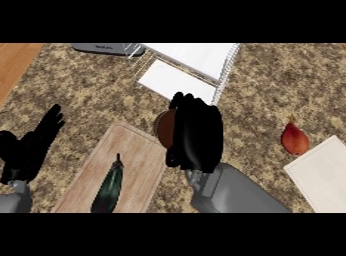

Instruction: Pick the cupcake from the placemat and place it in the tiered shelf

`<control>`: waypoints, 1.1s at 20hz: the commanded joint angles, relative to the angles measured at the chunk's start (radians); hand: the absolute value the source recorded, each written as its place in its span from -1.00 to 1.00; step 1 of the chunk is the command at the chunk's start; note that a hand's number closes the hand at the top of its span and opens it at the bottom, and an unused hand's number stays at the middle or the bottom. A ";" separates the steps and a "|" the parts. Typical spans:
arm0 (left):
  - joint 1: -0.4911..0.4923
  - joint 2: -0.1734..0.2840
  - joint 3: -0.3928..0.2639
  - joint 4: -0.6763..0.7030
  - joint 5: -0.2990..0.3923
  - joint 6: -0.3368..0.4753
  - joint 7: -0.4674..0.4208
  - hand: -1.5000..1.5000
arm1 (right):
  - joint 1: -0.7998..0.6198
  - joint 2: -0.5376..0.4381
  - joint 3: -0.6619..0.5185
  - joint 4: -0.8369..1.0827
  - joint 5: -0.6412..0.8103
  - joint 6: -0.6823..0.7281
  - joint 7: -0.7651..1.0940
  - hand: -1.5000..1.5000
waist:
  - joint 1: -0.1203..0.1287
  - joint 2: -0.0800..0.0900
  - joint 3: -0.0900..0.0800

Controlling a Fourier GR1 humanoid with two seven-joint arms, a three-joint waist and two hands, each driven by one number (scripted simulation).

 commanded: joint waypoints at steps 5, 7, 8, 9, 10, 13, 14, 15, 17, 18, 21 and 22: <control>0.006 0.000 0.014 0.009 0.005 0.002 -0.004 0.00 | -0.272 0.013 0.004 -0.049 -0.087 -0.171 0.319 1.00 | -0.014 -0.013 -0.002; 0.007 -0.009 0.010 0.021 -0.011 0.020 -0.011 0.00 | -0.342 0.013 0.005 -0.052 -0.084 -0.147 0.362 1.00 | -0.039 -0.015 -0.002; -0.010 0.032 0.038 0.005 0.014 -0.006 0.019 0.00 | -0.380 0.013 -0.006 -0.028 -0.080 -0.139 0.371 1.00 | -0.031 -0.017 -0.002; 0.008 -0.002 0.006 0.004 -0.014 0.015 -0.004 0.00 | -0.402 0.013 -0.009 0.000 -0.090 -0.180 0.372 1.00 | -0.028 -0.012 -0.002; 0.002 0.009 0.025 0.025 0.001 0.003 -0.016 0.00 | -0.416 0.013 -0.011 -0.005 -0.088 -0.171 0.372 1.00 | -0.037 -0.014 -0.003; 0.013 0.001 0.024 0.037 0.002 0.002 -0.016 0.00 | -0.527 0.013 -0.060 0.029 -0.097 -0.143 0.373 1.00 | -0.045 -0.016 -0.003; 0.026 0.011 0.031 0.018 0.017 -0.015 -0.009 0.00 | -0.551 0.013 -0.072 0.057 -0.078 -0.150 0.373 1.00 | -0.043 -0.017 -0.003; 0.019 0.004 0.040 0.049 0.010 0.001 -0.028 0.00 | -0.576 0.013 -0.085 0.058 -0.067 -0.127 0.373 1.00 | -0.052 -0.020 -0.004; 0.006 -0.001 0.028 0.026 -0.007 0.022 -0.002 0.00 | -0.616 0.013 -0.123 0.094 -0.080 -0.098 0.373 1.00 | -0.062 -0.021 -0.003; 0.037 0.041 0.049 0.008 0.016 -0.018 0.005 0.00 | -0.654 0.013 -0.149 0.151 -0.044 -0.056 0.373 1.00 | -0.053 -0.023 -0.003; 0.010 0.018 0.052 0.028 0.013 0.008 0.004 0.00 | -0.731 0.013 -0.165 0.214 -0.046 0.007 0.373 1.00 | -0.072 -0.019 -0.003; 0.031 0.020 0.048 0.041 0.007 -0.007 -0.031 0.00 | -0.750 0.013 -0.186 0.247 -0.066 0.020 0.373 1.00 | -0.066 -0.017 -0.004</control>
